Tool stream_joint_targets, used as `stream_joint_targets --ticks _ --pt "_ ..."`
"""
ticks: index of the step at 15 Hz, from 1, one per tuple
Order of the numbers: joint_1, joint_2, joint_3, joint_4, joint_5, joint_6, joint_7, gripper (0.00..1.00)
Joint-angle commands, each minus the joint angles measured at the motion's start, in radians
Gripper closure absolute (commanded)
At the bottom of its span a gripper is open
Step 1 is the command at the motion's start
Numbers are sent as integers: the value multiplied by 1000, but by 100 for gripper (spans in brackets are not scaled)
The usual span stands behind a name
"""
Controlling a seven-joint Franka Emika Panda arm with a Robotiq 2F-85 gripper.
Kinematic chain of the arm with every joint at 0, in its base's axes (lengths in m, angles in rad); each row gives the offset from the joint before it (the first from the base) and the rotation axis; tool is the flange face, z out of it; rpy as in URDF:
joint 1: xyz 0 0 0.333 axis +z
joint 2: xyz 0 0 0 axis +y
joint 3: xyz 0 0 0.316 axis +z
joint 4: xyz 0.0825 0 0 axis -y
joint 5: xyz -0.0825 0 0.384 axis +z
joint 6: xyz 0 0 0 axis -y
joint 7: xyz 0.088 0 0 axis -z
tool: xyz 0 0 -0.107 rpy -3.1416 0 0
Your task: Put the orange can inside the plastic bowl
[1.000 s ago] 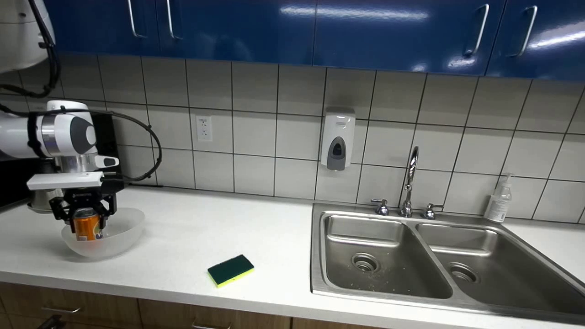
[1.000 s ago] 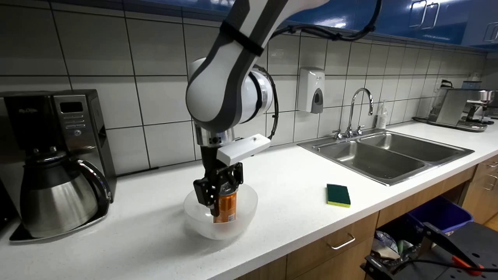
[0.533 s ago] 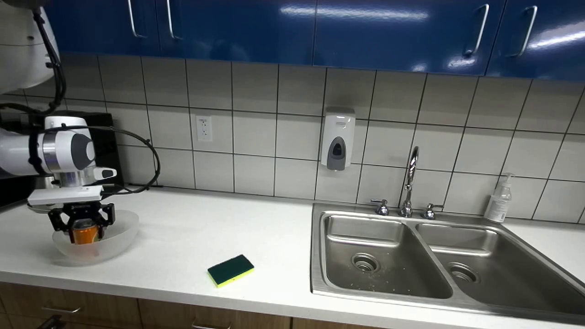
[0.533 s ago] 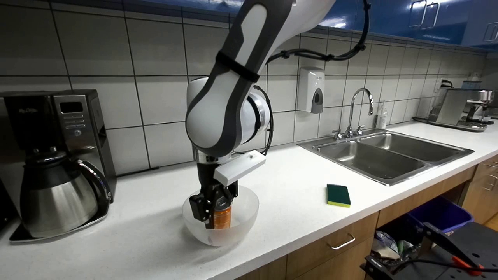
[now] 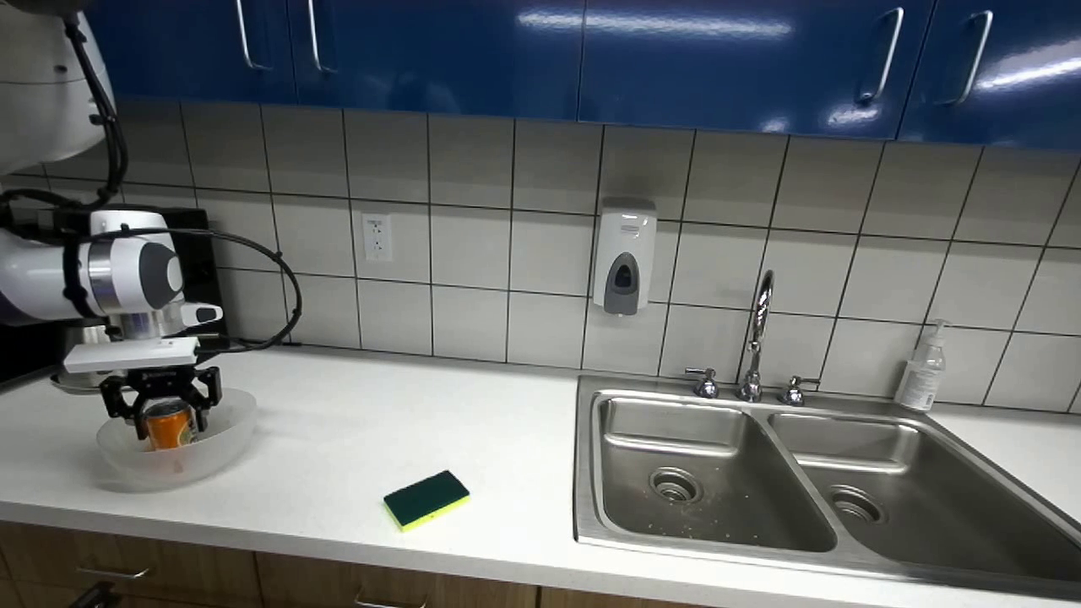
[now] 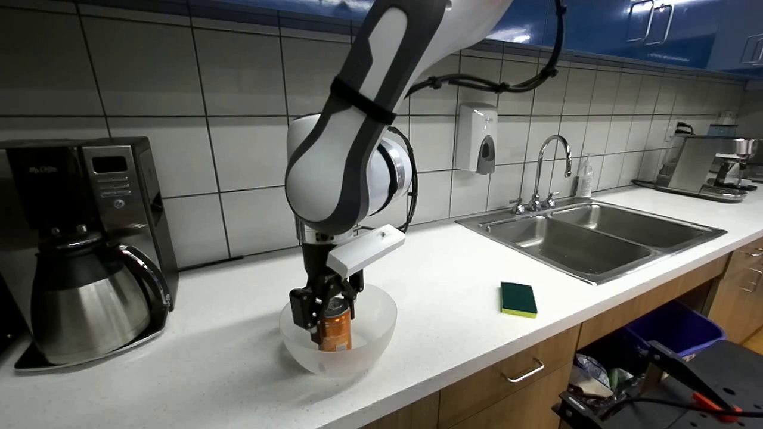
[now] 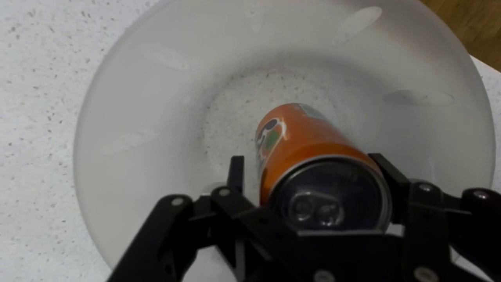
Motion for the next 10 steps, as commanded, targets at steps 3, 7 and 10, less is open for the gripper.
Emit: stream_joint_targets --ticks 3,7,10 --pt "18 -25 -17 5 -34 -39 26 0" --pt "33 -96 -37 -27 -68 -105 51 0" --pt "29 -164 -36 -49 -89 -146 66 0"
